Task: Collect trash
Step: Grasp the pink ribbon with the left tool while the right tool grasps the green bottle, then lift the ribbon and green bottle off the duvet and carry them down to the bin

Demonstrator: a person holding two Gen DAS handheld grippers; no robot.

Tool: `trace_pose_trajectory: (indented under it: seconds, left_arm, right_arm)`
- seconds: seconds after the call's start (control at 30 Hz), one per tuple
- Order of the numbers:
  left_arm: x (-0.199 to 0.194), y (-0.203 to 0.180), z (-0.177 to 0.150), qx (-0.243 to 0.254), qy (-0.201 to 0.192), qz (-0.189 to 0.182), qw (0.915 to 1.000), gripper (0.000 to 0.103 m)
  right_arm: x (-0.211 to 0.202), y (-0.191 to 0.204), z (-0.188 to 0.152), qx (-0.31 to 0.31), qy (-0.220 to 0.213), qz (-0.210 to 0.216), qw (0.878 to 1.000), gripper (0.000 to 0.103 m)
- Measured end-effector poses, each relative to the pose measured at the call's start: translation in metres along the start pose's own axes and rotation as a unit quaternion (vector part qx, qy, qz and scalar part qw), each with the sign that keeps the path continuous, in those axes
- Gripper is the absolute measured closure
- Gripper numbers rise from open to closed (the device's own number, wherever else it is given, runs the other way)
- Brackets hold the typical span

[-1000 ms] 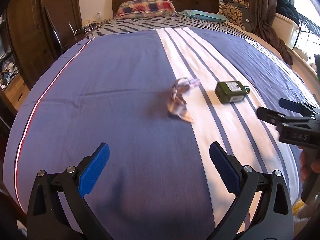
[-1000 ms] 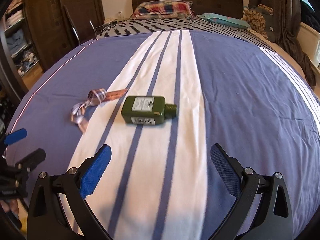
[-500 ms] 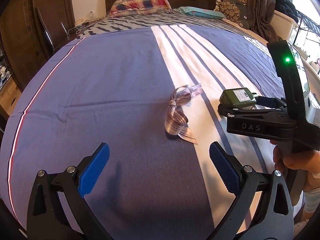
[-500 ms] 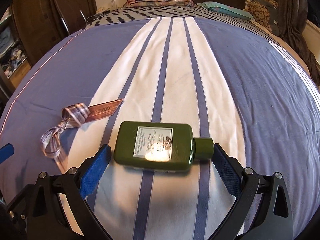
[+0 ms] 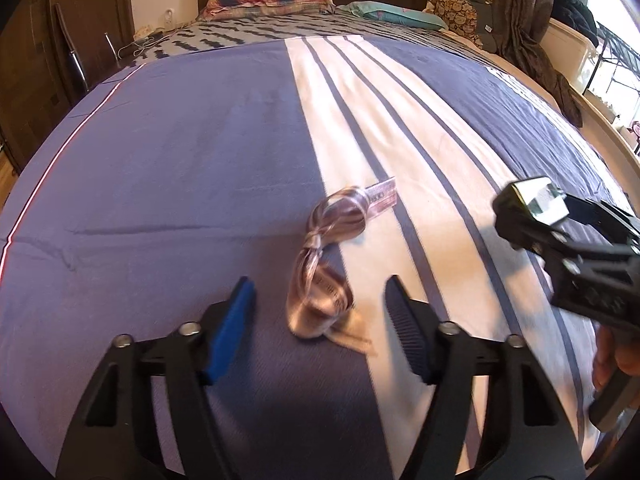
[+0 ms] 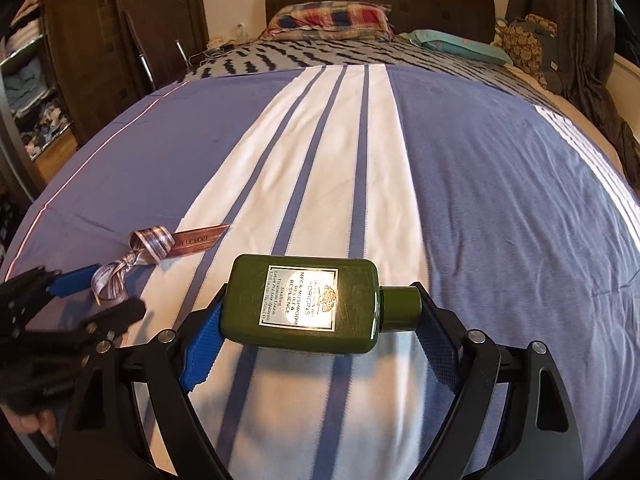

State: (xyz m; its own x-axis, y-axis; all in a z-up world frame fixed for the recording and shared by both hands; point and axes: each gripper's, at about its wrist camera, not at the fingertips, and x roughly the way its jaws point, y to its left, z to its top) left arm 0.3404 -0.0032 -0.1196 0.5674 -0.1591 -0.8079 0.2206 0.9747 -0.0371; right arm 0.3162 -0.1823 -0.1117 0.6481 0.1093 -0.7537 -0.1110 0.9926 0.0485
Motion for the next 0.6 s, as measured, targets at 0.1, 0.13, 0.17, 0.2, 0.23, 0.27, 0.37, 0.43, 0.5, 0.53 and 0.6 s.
trace_pose_trajectory:
  seconds: [0.1, 0.13, 0.17, 0.2, 0.23, 0.27, 0.37, 0.43, 0.5, 0.53, 0.6]
  left_arm:
    - [0.003, -0.004, 0.002, 0.003, 0.003, 0.0, 1.0, 0.076]
    - [0.002, -0.006, 0.002, 0.006, 0.004, 0.0, 1.0, 0.084]
    - [0.001, -0.007, 0.002, 0.006, 0.004, -0.002, 1.0, 0.093]
    - [-0.002, -0.009, 0.0, 0.007, 0.003, -0.004, 1.0, 0.095]
    - [-0.005, -0.011, -0.001, 0.009, 0.001, -0.005, 1.0, 0.098]
    - [-0.009, -0.013, -0.003, 0.011, 0.0, -0.006, 0.9999, 0.098]
    - [-0.024, -0.02, -0.008, 0.02, -0.007, -0.007, 0.9998, 0.1]
    - [-0.041, -0.027, -0.012, 0.025, -0.017, -0.009, 0.9995, 0.101]
    - [-0.058, -0.032, -0.015, 0.028, -0.028, -0.009, 0.9992, 0.101]
    - [-0.069, -0.036, -0.016, 0.031, -0.035, -0.009, 0.9989, 0.101]
    - [-0.092, -0.044, -0.019, 0.035, -0.05, -0.008, 0.9981, 0.101]
  right_arm:
    - [-0.008, -0.003, -0.005, -0.012, -0.002, 0.0, 1.0, 0.017]
    - [-0.011, -0.004, -0.006, -0.013, -0.002, 0.0, 1.0, 0.017]
    - [-0.013, -0.005, -0.006, -0.015, -0.003, 0.0, 1.0, 0.017]
    - [-0.017, -0.006, -0.008, -0.016, -0.005, -0.001, 1.0, 0.017]
    - [-0.02, -0.006, -0.01, -0.017, -0.006, -0.001, 1.0, 0.017]
    - [-0.024, -0.006, -0.011, -0.017, -0.007, -0.001, 1.0, 0.017]
    - [-0.041, -0.007, -0.016, -0.015, -0.015, -0.002, 1.0, 0.017]
    - [-0.052, -0.008, -0.019, -0.014, -0.02, -0.003, 1.0, 0.017]
    - [-0.067, -0.008, -0.022, -0.012, -0.028, -0.002, 1.0, 0.017]
    - [-0.073, -0.009, -0.023, -0.012, -0.031, -0.002, 0.999, 0.017]
    - [-0.093, -0.009, -0.025, -0.012, -0.043, -0.002, 0.999, 0.017]
